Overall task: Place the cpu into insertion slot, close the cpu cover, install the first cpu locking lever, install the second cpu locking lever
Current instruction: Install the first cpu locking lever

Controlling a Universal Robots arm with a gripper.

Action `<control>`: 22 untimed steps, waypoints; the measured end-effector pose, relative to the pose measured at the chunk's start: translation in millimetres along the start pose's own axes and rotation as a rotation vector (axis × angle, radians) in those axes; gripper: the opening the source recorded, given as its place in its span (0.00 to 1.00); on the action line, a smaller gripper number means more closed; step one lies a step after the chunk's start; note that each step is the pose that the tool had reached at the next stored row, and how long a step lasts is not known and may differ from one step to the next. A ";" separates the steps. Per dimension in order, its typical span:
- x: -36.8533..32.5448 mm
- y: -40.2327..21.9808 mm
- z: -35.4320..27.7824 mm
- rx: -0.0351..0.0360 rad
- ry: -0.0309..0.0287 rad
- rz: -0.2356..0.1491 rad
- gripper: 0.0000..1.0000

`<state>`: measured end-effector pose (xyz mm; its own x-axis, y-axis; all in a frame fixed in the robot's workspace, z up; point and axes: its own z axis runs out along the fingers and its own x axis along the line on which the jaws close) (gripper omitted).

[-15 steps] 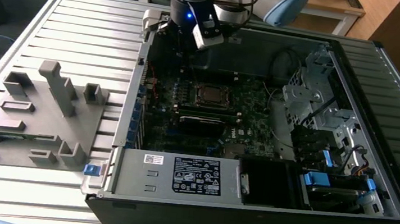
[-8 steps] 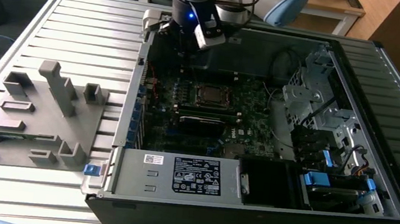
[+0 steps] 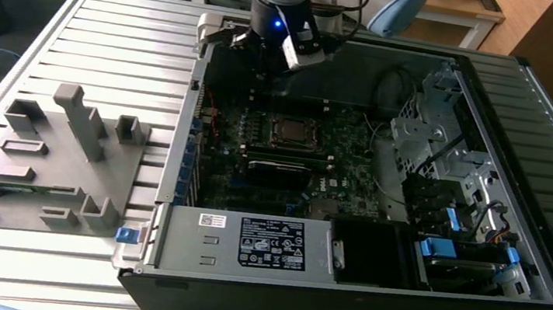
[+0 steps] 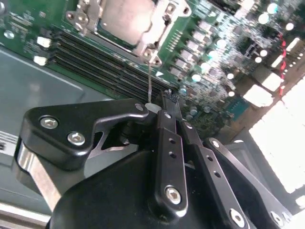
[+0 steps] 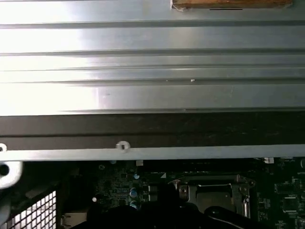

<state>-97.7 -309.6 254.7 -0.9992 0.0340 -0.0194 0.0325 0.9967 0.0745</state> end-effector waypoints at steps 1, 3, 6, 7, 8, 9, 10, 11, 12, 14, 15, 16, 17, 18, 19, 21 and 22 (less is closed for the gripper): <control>-2.4 0.1 0.1 0.0000 0.0000 0.000 0.11; -7.4 0.2 0.5 -0.0001 -0.0001 0.000 0.11; -15.3 0.4 1.0 0.0000 0.0000 0.000 0.11; -17.3 0.5 1.1 0.0000 0.0000 0.000 0.11; -17.7 0.5 1.1 0.0001 0.0001 0.000 0.11; -17.7 0.5 1.1 -0.0001 0.0000 0.000 0.11; -17.7 0.5 1.1 0.0000 0.0000 0.000 0.11; -17.7 0.5 1.1 0.0000 0.0000 0.000 0.11; -17.8 0.5 1.1 0.0000 -0.0001 0.000 0.11; -18.1 0.6 1.5 -0.0001 -0.0001 0.000 0.11; -18.5 0.6 1.9 0.0000 0.0000 0.000 0.11; -20.6 0.5 2.6 -0.0001 -0.0001 0.000 0.11; -22.1 0.6 2.7 -0.0001 -0.0001 0.000 0.11; -23.9 0.6 2.9 0.0000 0.0001 0.000 0.11; -26.0 0.7 3.1 -0.0001 0.0001 0.000 0.11; -30.5 0.8 3.5 0.0000 0.0004 0.000 0.11; -32.3 0.8 3.7 0.0000 0.0005 0.000 0.11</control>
<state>-65.2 -309.6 251.6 -0.9992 0.0340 -0.0189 0.0325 0.9967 0.0745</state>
